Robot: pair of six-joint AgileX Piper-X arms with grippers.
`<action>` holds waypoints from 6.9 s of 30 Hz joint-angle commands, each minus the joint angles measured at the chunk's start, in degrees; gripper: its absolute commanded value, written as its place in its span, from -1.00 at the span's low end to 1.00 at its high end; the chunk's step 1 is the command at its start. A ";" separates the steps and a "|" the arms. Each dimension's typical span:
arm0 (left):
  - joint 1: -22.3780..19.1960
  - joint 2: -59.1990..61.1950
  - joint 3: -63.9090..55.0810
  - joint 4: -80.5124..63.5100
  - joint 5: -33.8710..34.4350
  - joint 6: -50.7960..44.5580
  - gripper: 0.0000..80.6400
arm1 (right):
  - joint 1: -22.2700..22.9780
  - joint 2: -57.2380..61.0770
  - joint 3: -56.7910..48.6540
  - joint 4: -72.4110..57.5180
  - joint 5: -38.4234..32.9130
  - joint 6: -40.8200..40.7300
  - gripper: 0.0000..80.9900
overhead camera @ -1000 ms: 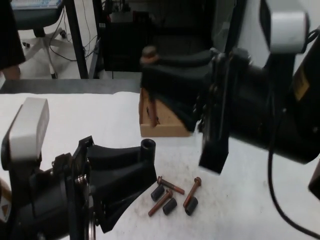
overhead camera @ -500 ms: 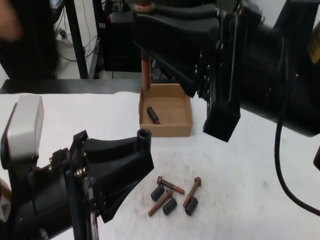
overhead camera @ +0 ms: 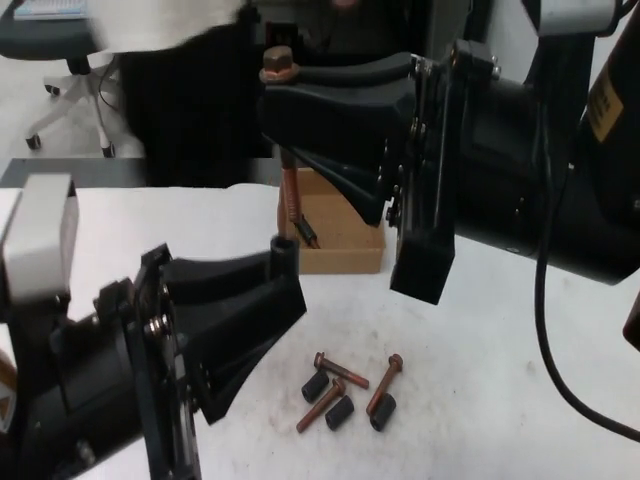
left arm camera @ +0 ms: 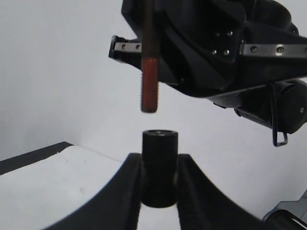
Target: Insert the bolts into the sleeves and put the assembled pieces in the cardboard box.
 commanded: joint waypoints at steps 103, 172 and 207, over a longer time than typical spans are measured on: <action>7.35 29.00 -32.97 33.77 -14.06 15.51 -0.99 | -12.82 -7.14 -0.57 17.17 8.27 -0.86 -0.98; 13.00 54.25 -83.38 85.98 -27.46 30.28 -0.99 | -23.75 -3.75 0.19 46.80 -0.41 -5.98 -0.98; 13.00 -0.63 -15.10 81.77 -20.60 18.94 -0.99 | -5.66 38.16 -25.43 62.52 21.79 -48.93 -0.38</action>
